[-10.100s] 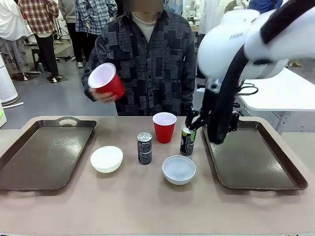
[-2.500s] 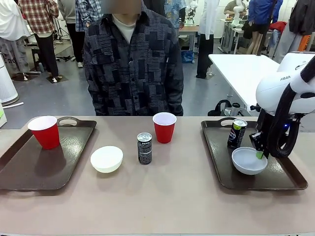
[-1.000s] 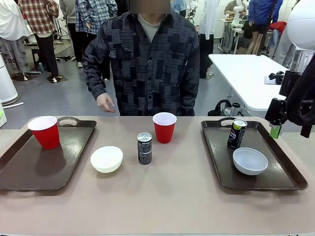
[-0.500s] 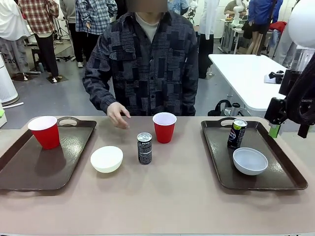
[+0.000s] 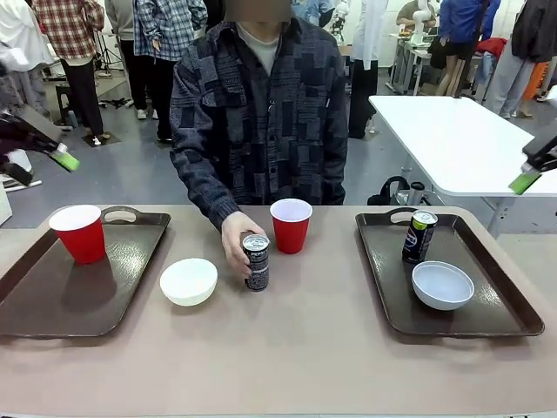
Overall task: Prepare tableware on both trays.
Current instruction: Pick up a Picnic Bowl from the table and place it on a Handle tray.
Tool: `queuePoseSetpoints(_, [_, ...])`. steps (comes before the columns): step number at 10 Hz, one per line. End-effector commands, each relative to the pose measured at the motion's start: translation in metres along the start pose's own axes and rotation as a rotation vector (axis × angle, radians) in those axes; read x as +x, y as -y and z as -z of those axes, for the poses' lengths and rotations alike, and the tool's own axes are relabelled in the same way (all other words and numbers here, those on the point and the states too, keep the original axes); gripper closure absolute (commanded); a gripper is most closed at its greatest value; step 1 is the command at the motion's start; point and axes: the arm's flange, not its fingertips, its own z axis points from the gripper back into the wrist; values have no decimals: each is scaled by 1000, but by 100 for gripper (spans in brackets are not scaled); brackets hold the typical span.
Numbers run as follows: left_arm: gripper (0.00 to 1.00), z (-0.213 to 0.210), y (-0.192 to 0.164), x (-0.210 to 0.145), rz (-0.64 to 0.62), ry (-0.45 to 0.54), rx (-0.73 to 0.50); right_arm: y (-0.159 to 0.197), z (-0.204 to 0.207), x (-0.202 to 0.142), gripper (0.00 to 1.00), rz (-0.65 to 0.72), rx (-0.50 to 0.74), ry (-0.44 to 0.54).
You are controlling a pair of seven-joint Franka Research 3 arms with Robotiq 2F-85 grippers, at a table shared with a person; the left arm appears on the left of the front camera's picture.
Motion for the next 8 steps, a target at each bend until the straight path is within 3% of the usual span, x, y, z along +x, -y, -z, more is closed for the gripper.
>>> queuePoseSetpoints(1, [0,44,18,16,49,-96,147,30,-20,-8,0,-60,151,-50])
queuePoseSetpoints(4, [0,104,76,16,167,-136,289,82,-49,-39,0,-112,346,-33])
queuePoseSetpoints(6, [0,138,102,9,211,-109,281,91,-44,-41,0,-119,350,-34])
queuePoseSetpoints(8, [0,158,99,5,215,-130,272,86,-48,-51,0,-99,316,-15])
